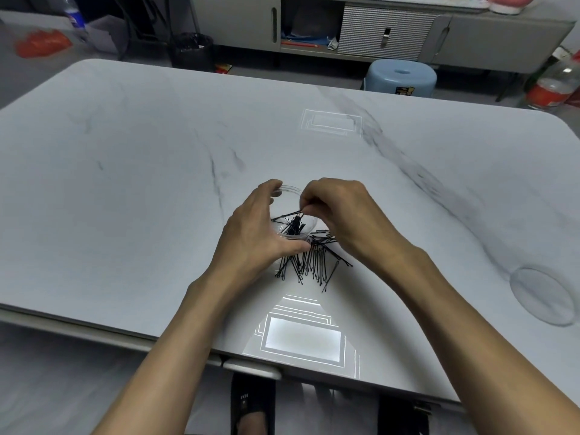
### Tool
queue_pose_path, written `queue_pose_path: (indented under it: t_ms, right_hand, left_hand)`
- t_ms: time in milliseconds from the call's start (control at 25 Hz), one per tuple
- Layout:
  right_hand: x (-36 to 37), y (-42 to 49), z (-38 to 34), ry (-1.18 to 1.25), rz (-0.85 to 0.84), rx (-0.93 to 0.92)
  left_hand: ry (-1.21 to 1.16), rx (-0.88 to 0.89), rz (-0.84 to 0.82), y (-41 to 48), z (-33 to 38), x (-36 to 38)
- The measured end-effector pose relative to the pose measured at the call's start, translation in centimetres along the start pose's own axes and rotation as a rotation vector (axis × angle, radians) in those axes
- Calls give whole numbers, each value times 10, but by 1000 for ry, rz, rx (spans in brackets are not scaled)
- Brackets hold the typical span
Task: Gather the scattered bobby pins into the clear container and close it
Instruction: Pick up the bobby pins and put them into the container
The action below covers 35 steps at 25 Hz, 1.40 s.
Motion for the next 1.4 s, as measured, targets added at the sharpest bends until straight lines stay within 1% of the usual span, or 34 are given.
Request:
queue_pose_path:
  t_ms: [160,240,320,360,480,560,840,960,1040,1120,1160,1200,1280,1400]
  right_hand:
    - [-4,-4,2,34,39,35]
    - [-7,-4,3,89,121,51]
    - [-15,-5,17,117,199,119]
    - [-15,-7,29,99,184,179]
    - [3,-26,64,-77,-41,370]
    - [18,-38,73,-143,-112,404]
    - [24,-43,83,-190,-130,424]
    - [10,-43,83,-163,-66,475]
    - [-7,-35,76,-130,40,443]
    - [-24,-24,59,-59,147,352]
    - [-29,-17,47,-25,170,296]
    - [-31,-11,35,-3,165,240]
    - [-27,-2,14,16,102,153]
    - [-16,3,-7,58,5,100]
  left_hand:
    - [2,2,0,1,0,-1]
    - [1,4,6,0,1,-1]
    - [5,-5,36,0,-2,-5]
    - [3,-17,59,0,-4,-8]
    - [-22,-63,128,2,-12,-17]
    - [-51,-83,151,3,-14,-19]
    - [-65,-82,134,3,-13,-17]
    - [-65,-84,127,3,-13,-17]
    - [-55,-75,106,3,-11,-15]
    - [-38,-57,74,2,-8,-10]
    - [-29,-46,53,1,-6,-7]
    - [-18,-34,30,0,-3,-4]
    - [9,-11,-14,-1,1,2]
    - [32,4,-41,-2,5,6]
Point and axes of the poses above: each hand's wrist, its own y-axis towards the middle knuckle, its own x-axis out of the palm, z = x × y, the point moved 6 cm from there along y, towards the middle knuckle, and after that the axes turned 7 degrees about -x, right-handed, at the moved point
